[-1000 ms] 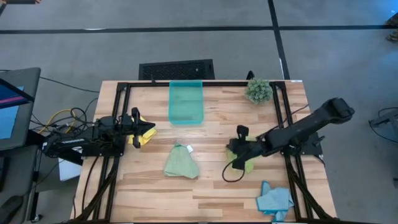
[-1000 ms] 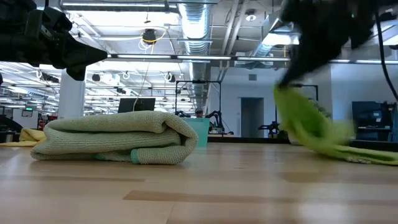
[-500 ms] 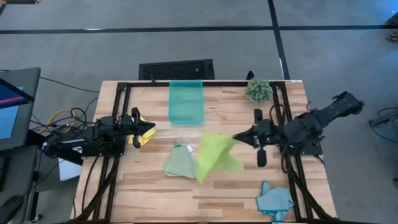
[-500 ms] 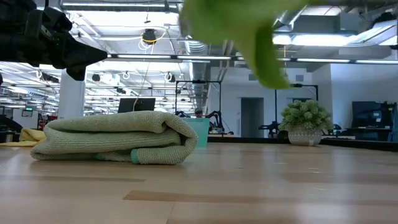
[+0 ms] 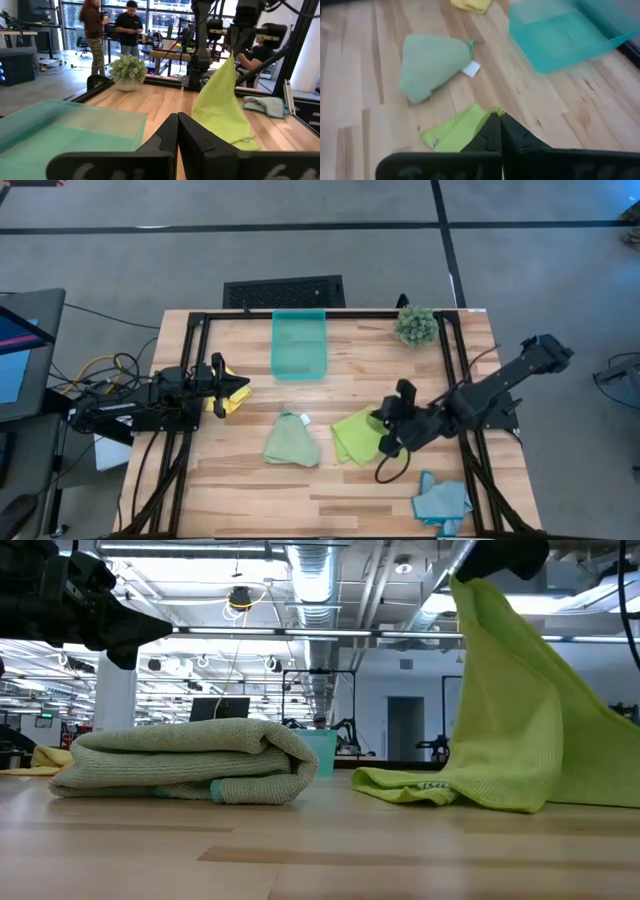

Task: Fold microfiber towels
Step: Fold the light green microfiber cloth

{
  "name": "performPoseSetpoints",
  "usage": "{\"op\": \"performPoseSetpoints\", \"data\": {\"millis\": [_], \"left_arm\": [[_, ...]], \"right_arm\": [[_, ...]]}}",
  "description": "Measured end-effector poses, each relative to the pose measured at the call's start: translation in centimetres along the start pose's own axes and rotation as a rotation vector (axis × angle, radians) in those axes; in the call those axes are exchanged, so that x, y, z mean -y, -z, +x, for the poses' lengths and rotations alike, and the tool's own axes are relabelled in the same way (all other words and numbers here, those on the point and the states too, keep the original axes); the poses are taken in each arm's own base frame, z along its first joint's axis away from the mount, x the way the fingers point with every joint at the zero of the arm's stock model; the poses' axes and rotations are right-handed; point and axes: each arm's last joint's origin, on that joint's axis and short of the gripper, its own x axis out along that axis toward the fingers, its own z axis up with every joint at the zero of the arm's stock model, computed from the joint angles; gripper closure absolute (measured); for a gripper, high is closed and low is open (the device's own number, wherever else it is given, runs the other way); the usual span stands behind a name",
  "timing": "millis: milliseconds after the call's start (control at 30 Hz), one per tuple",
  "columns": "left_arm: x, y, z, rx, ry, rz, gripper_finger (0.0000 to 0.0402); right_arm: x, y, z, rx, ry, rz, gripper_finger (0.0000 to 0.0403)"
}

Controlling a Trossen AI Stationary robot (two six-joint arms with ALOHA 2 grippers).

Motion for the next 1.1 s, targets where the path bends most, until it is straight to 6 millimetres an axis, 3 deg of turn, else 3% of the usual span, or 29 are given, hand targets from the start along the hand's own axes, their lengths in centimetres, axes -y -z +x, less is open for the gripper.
{"op": "performPoseSetpoints", "data": {"millis": [500,867,1000,1100], "left_arm": [[0.0,0.0,0.0,0.0,0.0,0.0,0.0401],[-0.1,-0.1,0.0,0.007,-0.026,0.08,0.0401],[-0.3,-0.2,0.0,0.021,-0.116,0.186,0.0402],[-0.4,-0.3,0.0,0.027,-0.141,0.169,0.0401]], "right_arm": [[-0.9,-0.7,0.5,0.077,-0.017,-0.156,0.0396],[-1.4,1.2,2.7,0.148,-0.085,-0.163,0.0396],[-1.5,1.0,2.6,0.166,-0.141,-0.166,0.0396],[-1.8,0.0,1.2,0.197,-0.335,-0.127,0.0396]]}}
